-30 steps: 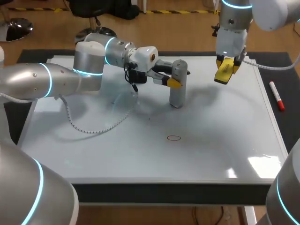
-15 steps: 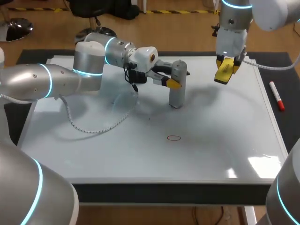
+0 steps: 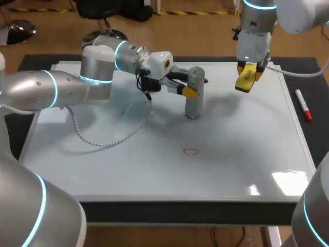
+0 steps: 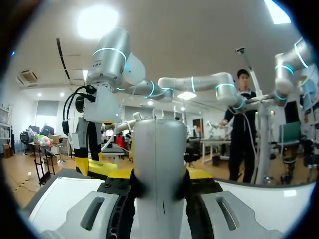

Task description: Pick up the inspection probe, press it on each red-marked spot on the whiteboard one by one, put down the probe, pick up the eraser, and wipe off all the red marks.

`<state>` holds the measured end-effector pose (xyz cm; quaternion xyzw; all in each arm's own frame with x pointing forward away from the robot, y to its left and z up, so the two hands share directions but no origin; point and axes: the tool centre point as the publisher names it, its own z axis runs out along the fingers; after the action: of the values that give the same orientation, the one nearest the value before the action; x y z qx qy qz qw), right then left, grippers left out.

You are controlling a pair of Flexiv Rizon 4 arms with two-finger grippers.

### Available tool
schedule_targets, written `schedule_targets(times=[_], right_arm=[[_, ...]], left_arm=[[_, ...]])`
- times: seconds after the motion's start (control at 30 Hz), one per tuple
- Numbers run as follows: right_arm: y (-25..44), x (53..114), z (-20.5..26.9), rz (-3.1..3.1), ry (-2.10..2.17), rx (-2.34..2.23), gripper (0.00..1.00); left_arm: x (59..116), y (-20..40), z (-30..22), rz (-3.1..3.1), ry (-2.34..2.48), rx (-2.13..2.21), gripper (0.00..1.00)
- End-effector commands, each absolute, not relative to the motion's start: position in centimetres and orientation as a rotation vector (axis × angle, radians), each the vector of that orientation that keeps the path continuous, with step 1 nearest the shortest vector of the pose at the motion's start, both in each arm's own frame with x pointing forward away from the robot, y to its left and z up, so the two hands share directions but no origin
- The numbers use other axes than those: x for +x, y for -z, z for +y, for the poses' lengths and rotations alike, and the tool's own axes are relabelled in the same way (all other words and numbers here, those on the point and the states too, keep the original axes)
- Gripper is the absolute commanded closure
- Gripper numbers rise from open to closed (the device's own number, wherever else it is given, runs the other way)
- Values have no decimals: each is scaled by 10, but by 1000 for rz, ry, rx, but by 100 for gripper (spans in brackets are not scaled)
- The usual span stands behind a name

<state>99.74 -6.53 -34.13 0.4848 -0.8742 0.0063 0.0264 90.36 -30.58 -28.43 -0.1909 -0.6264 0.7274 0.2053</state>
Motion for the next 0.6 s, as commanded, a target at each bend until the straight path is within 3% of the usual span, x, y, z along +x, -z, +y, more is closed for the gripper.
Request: schedule_targets(times=[0.03,0.6], right_arm=[[340,997,-66,-2699,-23,1501,100],[340,997,-66,-2699,-23,1501,100]], left_arm=[[905,292,-308,-1728,-2034,-532,100],[904,292,-309,-1726,-2034,-534,100]])
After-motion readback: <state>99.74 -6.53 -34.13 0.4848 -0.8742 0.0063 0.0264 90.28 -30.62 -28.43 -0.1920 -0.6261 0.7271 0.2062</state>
